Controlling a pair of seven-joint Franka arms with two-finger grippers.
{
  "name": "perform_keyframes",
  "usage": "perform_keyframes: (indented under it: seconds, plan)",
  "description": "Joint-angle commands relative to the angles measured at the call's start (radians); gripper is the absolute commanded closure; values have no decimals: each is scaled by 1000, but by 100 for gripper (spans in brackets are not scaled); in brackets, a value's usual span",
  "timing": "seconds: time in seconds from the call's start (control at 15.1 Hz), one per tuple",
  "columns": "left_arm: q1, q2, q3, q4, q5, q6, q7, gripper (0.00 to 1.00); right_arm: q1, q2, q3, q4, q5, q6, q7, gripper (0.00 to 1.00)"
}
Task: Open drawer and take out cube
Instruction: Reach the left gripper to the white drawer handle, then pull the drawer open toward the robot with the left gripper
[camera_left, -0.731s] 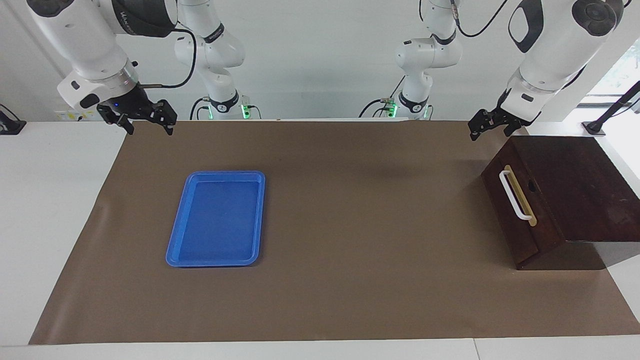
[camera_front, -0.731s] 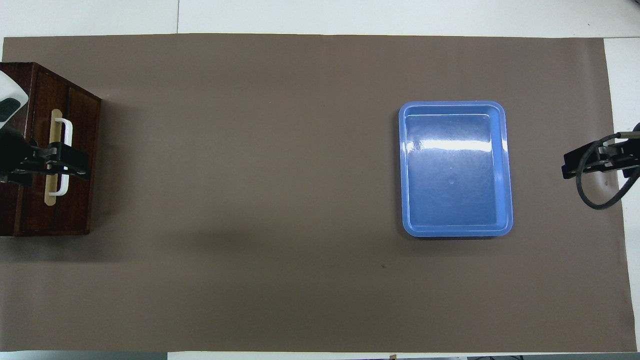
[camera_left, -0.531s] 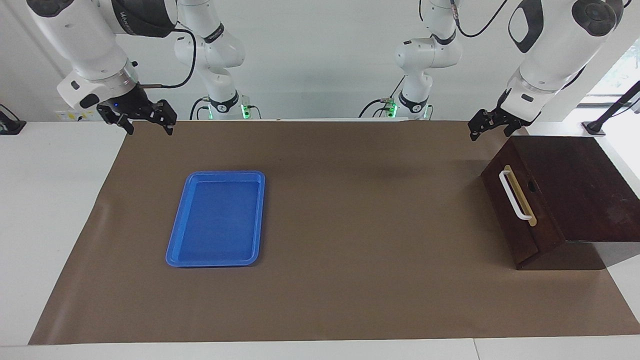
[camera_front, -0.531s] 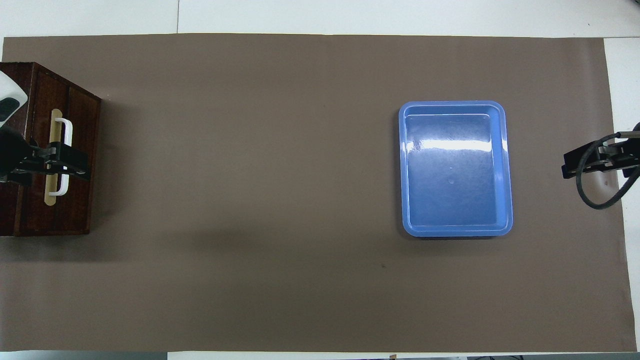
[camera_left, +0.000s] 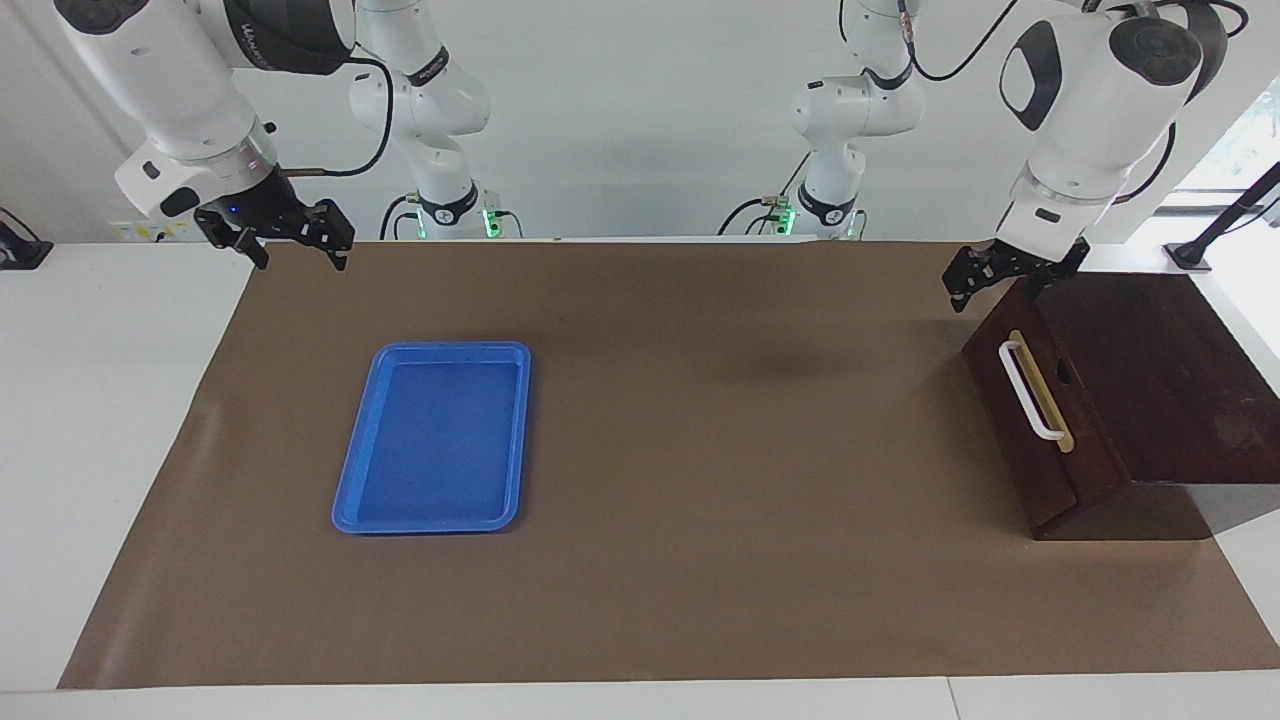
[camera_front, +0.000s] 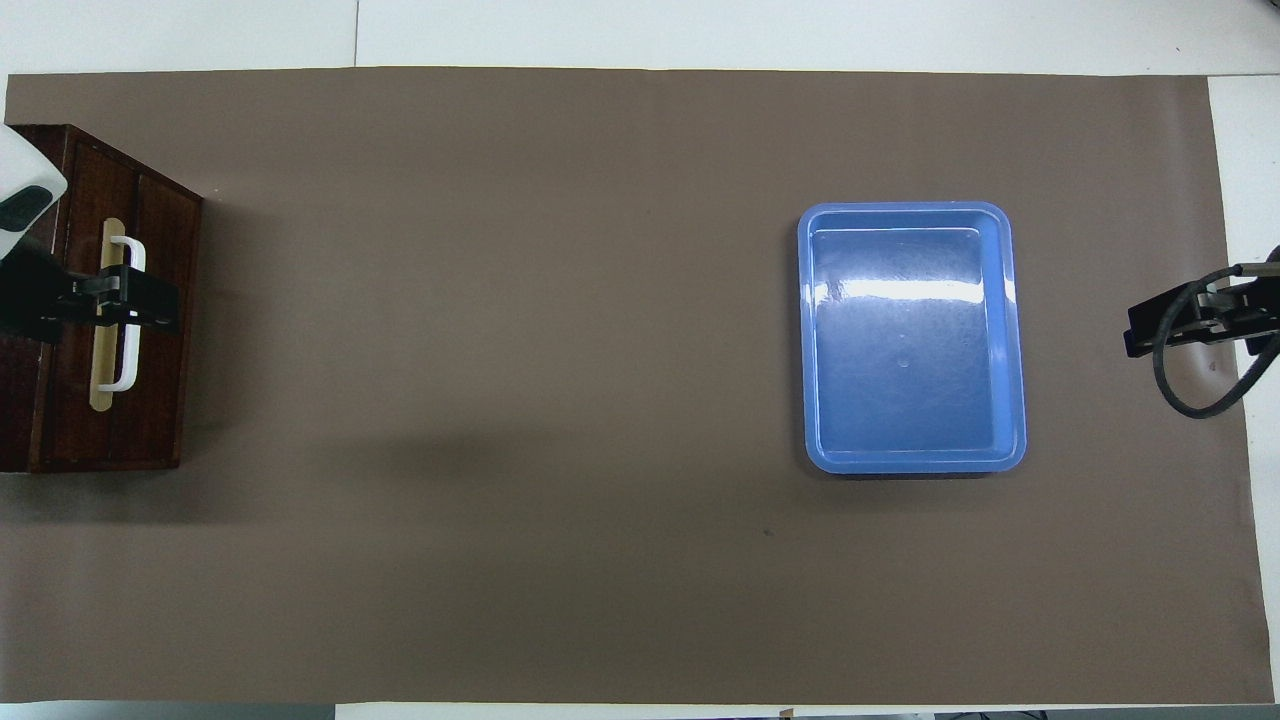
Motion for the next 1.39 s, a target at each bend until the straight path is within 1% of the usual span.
perform_keyframes:
  seconds: [0.0, 0.07, 0.2, 0.33, 0.4, 0.46, 0.6, 0.86, 1.13, 1.33]
  plan:
    - [-15, -24, 10, -107, 54, 114, 66, 0, -23, -10, 7, -9, 19, 3, -37, 0]
    - [-10, -9, 10, -121, 109, 157, 90, 0, -20, -10, 7, -9, 19, 3, -36, 0]
    - [-4, 9, 10, -158, 157, 240, 95, 0, -20, -12, 9, -10, 19, 5, -37, 0]
    - [-2, 46, 10, -163, 215, 273, 95, 0, -32, -10, 9, -9, 22, 5, -42, 0]
    - [-1, 62, 10, -167, 220, 291, 94, 0, -41, -9, 9, -6, 34, 5, -57, 0]
    - [1, 89, 11, -184, 226, 335, 94, 0, -46, -9, 7, -6, 54, 8, -71, 0]
    - [39, 124, 11, -195, 300, 404, 101, 0, -53, -9, 7, -6, 59, 19, -74, 0]
    - [66, 151, 10, -204, 329, 463, 130, 0, -53, -10, 7, -9, 57, 13, -74, 0]
    - [73, 151, 13, -272, 331, 538, 132, 0, -52, -9, 7, -7, 56, 16, -80, 0]
    - [64, 170, 11, -281, 332, 558, 126, 0, -52, -10, 7, -7, 52, 16, -84, 0]
